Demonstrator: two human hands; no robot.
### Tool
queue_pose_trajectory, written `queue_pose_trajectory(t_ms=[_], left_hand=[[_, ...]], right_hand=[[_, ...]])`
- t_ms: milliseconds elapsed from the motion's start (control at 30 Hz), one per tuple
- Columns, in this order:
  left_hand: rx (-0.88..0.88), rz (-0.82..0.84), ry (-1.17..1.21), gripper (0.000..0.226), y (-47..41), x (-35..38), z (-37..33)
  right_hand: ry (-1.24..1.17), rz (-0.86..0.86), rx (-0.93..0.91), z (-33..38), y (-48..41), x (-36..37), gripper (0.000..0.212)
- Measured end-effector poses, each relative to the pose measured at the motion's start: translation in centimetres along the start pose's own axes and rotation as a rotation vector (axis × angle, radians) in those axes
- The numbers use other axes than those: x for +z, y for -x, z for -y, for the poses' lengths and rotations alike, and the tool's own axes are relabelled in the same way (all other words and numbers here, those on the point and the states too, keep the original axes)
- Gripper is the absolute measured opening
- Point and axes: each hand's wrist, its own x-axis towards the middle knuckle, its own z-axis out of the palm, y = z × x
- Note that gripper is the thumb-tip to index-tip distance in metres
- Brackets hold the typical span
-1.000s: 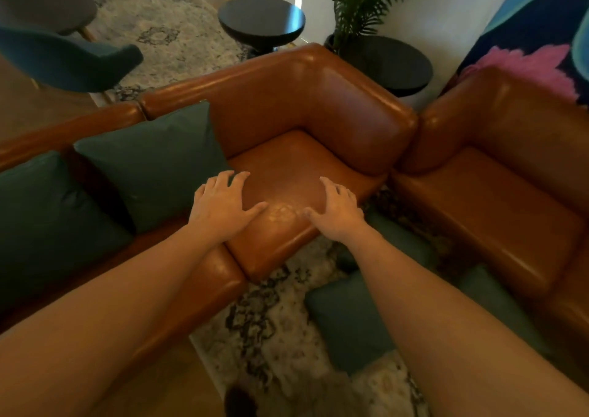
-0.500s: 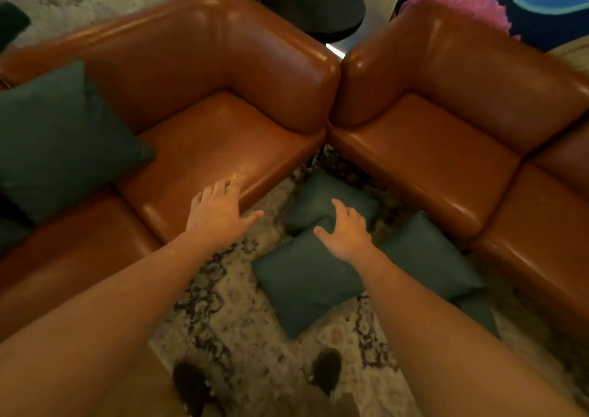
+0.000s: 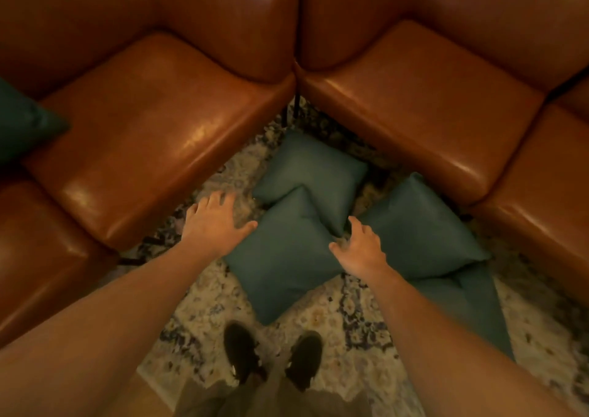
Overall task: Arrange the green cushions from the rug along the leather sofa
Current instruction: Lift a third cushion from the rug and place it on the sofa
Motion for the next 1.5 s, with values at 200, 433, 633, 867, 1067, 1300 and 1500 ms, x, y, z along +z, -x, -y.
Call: queue_pose_trajectory(t_ms=[200, 433, 633, 867, 1067, 1300, 1500], left_hand=[[-0.025, 0.058, -0.009, 0.093, -8.9, 11.7, 0.0], [-0.075, 0.192, 0.030, 0.096, -15.2, 25.5, 2.9], [-0.111, 0.275, 0.083, 0.103, -18.7, 33.4, 4.9], [-0.097, 0.312, 0.188, 0.109, -20.7, 38.3, 4.9], [-0.119, 0.326, 0.190, 0.111, -20.8, 39.2, 4.5], [-0.136, 0.367, 0.212, 0.110, -19.2, 37.2, 3.1], [-0.039, 0.391, 0.200, 0.108, -16.0, 32.7, 2.8]], right_hand=[[0.000, 0.001, 0.024, -5.2, -11.2, 8.1, 0.084], [0.057, 0.036, 0.007, -9.9, -21.0, 18.0, 0.085], [0.104, 0.098, 0.051, -14.6, -26.6, 23.1, 0.098], [-0.119, 0.137, 0.150, -18.1, -29.3, 26.5, 0.128], [-0.212, 0.133, 0.058, -19.7, -29.5, 26.1, 0.120], [0.002, 0.155, -0.054, -17.5, -27.3, 23.6, 0.090], [0.199, 0.046, -0.183, -11.3, -23.5, 21.2, 0.062]])
